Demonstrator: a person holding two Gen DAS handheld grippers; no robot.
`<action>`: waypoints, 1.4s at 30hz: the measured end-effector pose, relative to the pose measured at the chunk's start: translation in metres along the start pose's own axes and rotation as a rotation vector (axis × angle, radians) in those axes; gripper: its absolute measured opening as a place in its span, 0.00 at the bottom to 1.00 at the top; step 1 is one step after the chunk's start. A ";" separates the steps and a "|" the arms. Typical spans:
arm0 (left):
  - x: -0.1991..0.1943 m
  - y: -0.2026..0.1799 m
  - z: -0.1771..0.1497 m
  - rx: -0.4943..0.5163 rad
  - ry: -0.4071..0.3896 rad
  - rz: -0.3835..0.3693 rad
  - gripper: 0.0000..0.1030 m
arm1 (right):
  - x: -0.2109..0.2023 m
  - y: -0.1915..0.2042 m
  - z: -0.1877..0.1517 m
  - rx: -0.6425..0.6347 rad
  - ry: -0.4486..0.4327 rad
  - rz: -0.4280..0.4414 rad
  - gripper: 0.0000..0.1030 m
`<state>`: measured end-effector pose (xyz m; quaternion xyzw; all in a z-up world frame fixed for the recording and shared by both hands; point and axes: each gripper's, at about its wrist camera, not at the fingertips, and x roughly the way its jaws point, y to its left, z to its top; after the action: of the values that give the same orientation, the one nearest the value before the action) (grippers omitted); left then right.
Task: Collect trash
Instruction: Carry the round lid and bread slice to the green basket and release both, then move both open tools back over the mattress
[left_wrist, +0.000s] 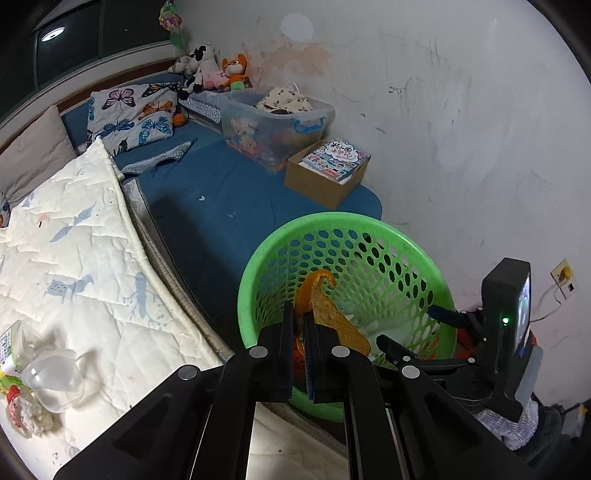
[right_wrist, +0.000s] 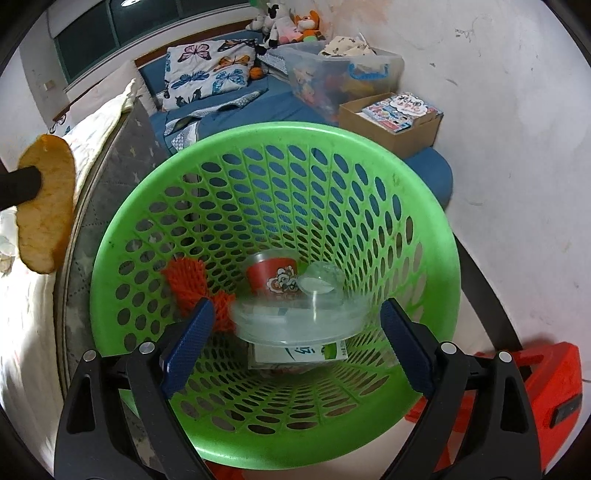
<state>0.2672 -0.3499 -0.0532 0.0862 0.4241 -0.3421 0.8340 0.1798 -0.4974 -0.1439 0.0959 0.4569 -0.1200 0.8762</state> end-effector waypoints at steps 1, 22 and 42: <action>0.002 0.000 0.000 -0.001 0.003 -0.003 0.05 | 0.000 -0.001 0.000 0.003 -0.001 0.000 0.88; 0.030 -0.010 0.003 0.016 0.077 -0.018 0.14 | -0.045 -0.002 0.000 0.032 -0.097 0.035 0.88; -0.071 0.032 -0.030 -0.021 -0.091 0.030 0.44 | -0.086 0.035 -0.001 -0.015 -0.163 0.072 0.88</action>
<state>0.2393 -0.2779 -0.0222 0.0680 0.3880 -0.3285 0.8584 0.1415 -0.4535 -0.0712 0.0959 0.3812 -0.0924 0.9149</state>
